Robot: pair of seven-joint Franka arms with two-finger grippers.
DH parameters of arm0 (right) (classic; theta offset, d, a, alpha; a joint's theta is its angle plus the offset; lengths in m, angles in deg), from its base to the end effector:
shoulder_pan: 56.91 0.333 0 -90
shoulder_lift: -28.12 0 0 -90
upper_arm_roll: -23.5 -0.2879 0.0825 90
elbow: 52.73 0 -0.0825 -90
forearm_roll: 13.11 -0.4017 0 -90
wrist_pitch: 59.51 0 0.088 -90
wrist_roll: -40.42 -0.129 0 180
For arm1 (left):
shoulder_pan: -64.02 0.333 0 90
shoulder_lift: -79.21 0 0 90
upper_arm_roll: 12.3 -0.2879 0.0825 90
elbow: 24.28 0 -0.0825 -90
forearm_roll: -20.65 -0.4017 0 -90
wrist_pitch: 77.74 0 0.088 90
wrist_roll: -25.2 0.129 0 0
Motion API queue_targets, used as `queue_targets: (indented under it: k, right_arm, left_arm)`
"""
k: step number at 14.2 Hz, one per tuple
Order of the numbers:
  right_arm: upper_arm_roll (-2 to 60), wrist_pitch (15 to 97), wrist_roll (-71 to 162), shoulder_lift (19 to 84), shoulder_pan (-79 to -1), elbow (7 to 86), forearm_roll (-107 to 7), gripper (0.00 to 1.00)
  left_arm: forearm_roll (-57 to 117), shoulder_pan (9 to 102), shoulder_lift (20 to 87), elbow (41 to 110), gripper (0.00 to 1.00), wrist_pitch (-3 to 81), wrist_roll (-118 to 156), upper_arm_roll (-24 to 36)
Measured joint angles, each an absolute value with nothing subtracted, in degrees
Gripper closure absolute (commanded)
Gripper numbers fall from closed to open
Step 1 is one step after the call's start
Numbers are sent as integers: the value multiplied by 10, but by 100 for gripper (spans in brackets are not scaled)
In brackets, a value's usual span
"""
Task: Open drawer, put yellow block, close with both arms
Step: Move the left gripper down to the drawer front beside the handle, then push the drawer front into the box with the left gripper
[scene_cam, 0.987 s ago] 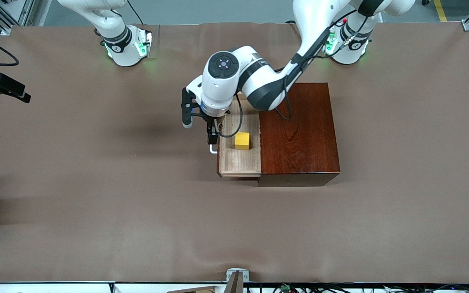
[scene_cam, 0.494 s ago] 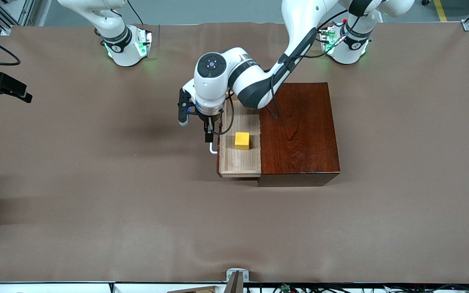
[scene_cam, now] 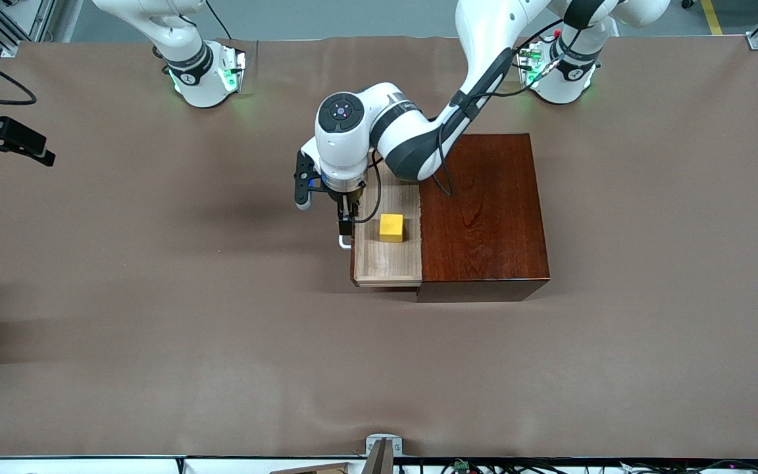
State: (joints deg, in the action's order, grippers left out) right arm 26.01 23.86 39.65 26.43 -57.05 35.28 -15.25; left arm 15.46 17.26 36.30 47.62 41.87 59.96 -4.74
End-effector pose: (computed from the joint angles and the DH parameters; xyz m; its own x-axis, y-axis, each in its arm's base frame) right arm 0.5504 -0.0206 0.5980 0.9971 -0.0552 -0.0519 -0.0572 -0.9976 -0.0379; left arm 0.4622 -0.5964 0.2760 0.0120 -0.9969 0.0779 -0.9989 -0.0156 -0.0452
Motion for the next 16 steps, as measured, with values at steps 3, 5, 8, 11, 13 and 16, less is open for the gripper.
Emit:
queue_targets:
  k: [3, 5, 8, 11, 13, 16]
  right_arm:
    - [261, 238, 397, 263, -568, 344, -152, 0]
    - [262, 238, 397, 263, -568, 343, -152, 0]
    - [262, 238, 397, 263, -567, 343, -152, 0]
    - [262, 239, 397, 263, -567, 339, -152, 0]
    - [262, 240, 396, 263, -567, 329, -152, 0]
    - [265, 240, 396, 263, -567, 324, -152, 0]
  left_arm:
    - [148, 172, 363, 472, 0, 405, 600, -48]
    - [148, 172, 363, 468, 0, 387, 600, -52]
    - [147, 172, 363, 461, 0, 361, 601, -58]
    - [135, 172, 364, 456, 0, 333, 601, -60]
    - [126, 172, 364, 454, 0, 317, 601, -60]
    - [123, 172, 364, 450, 0, 296, 601, -64]
